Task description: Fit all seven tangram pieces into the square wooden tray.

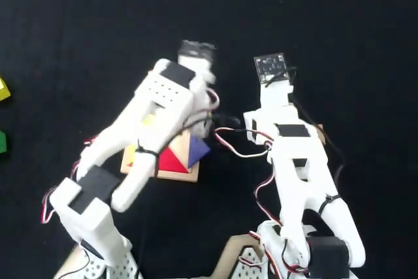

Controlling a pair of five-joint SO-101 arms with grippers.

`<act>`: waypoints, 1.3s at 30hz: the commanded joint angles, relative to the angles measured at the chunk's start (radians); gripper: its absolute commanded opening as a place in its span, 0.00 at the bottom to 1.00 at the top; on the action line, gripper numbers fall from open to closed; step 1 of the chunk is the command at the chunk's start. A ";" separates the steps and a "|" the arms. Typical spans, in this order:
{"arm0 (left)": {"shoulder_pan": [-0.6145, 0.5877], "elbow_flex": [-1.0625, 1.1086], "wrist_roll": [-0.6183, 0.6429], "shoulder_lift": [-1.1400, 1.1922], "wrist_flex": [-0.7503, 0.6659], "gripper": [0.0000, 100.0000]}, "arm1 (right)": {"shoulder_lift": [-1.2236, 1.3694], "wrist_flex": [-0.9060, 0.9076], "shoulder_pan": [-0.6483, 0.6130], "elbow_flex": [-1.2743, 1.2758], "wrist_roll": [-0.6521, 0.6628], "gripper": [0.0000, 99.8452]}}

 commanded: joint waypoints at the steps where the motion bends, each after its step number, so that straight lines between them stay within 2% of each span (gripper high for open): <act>1: 0.099 0.035 -0.342 -0.038 0.040 0.15 | -0.050 -0.021 0.021 -0.004 0.008 0.01; 8: 0.213 0.131 -0.373 0.034 -0.080 0.15 | -0.048 -0.021 0.021 -0.004 0.008 0.01; 12: 0.214 0.131 -0.376 0.094 -0.135 0.15 | -0.045 -0.021 0.021 -0.004 0.008 0.01; 16: 0.194 0.101 -0.430 0.135 -0.133 0.15 | -0.045 -0.021 0.021 -0.004 0.008 0.01; 27: 0.053 -0.030 -0.427 0.236 -0.187 0.15 | -0.044 -0.021 0.021 -0.004 0.009 0.01; 39: -0.056 -0.133 -0.295 0.242 -0.187 0.15 | -0.044 -0.021 0.020 -0.004 0.009 0.01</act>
